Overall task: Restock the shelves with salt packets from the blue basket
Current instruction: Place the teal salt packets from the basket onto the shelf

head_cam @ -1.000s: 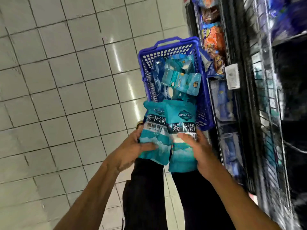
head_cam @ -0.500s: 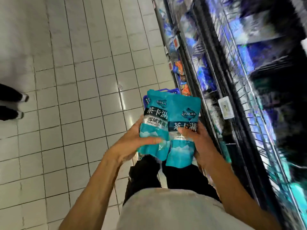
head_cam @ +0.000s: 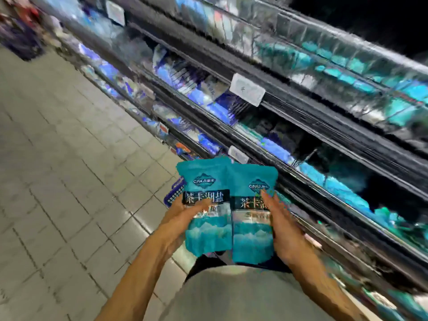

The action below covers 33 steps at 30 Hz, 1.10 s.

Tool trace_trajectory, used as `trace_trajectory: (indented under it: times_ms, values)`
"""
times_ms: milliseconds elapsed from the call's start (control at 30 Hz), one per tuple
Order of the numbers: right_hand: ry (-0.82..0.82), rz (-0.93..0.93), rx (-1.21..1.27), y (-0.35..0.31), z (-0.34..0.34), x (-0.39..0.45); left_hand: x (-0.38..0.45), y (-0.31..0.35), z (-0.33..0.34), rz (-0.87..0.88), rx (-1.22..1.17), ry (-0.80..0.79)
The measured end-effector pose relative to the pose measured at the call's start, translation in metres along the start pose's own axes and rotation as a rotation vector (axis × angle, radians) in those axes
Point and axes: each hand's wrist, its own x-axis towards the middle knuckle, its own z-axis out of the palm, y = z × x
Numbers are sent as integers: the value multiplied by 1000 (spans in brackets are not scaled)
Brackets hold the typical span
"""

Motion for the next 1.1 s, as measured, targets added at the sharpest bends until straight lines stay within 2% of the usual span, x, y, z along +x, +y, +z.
trace_trajectory:
  times_ms: [100,367,567,667,933,1100]
  values:
    - [104,-74,194,18,-30,-35,3,-2,18,-21,124,-102]
    - [545,-360,358,71,-117,-152,-8,-43,110,-98,494,-406]
    - [898,-458,630,128,-187,-253,-55,-104,207,-74,665,-678]
    - [1051,-489,719,160,-225,-305,-93,-149,254,-124,726,-800]
    - [1304,-527,734,243,-336,-455,-219,-288,366,-205,834,-1017]
    - [1382,-558,796,273,-385,-529,-286,-349,430,-287,920,-1150]
